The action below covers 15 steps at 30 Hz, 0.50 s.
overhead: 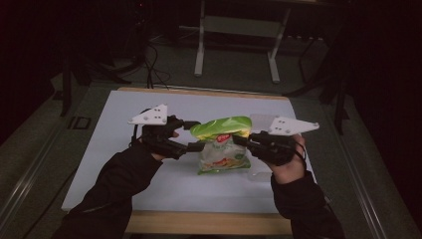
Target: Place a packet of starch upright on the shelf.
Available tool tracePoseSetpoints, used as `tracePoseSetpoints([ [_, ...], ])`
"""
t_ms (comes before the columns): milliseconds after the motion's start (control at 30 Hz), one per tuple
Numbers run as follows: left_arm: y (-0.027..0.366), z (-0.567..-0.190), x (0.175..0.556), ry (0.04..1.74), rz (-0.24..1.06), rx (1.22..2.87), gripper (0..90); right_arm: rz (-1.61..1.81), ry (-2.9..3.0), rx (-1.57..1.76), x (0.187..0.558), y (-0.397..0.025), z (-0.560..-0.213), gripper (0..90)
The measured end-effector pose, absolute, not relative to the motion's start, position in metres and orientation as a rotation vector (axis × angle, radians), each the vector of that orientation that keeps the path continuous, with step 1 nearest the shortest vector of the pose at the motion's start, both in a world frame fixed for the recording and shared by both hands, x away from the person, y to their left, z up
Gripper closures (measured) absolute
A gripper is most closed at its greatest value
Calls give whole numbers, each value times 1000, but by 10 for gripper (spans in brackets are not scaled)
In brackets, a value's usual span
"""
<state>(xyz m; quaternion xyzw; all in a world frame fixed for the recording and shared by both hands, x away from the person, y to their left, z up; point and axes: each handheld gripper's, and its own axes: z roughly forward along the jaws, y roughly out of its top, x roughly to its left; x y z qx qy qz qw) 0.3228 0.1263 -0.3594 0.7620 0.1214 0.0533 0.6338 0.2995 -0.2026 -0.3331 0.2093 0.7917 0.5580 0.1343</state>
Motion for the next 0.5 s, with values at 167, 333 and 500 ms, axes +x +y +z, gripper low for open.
tracePoseSetpoints([
  [167, 140, -369, 324, 370, 154, 1700, 17, 1636, 2221, 639, 301, -222, -318, 836],
  [333, 154, -391, 320, 489, 218, 1687, 15, 1637, 2137, 690, 301, -252, -302, 837],
  [500, 163, -409, 310, 516, 276, 1692, 1, 1618, 2087, 750, 299, -276, -300, 837],
])
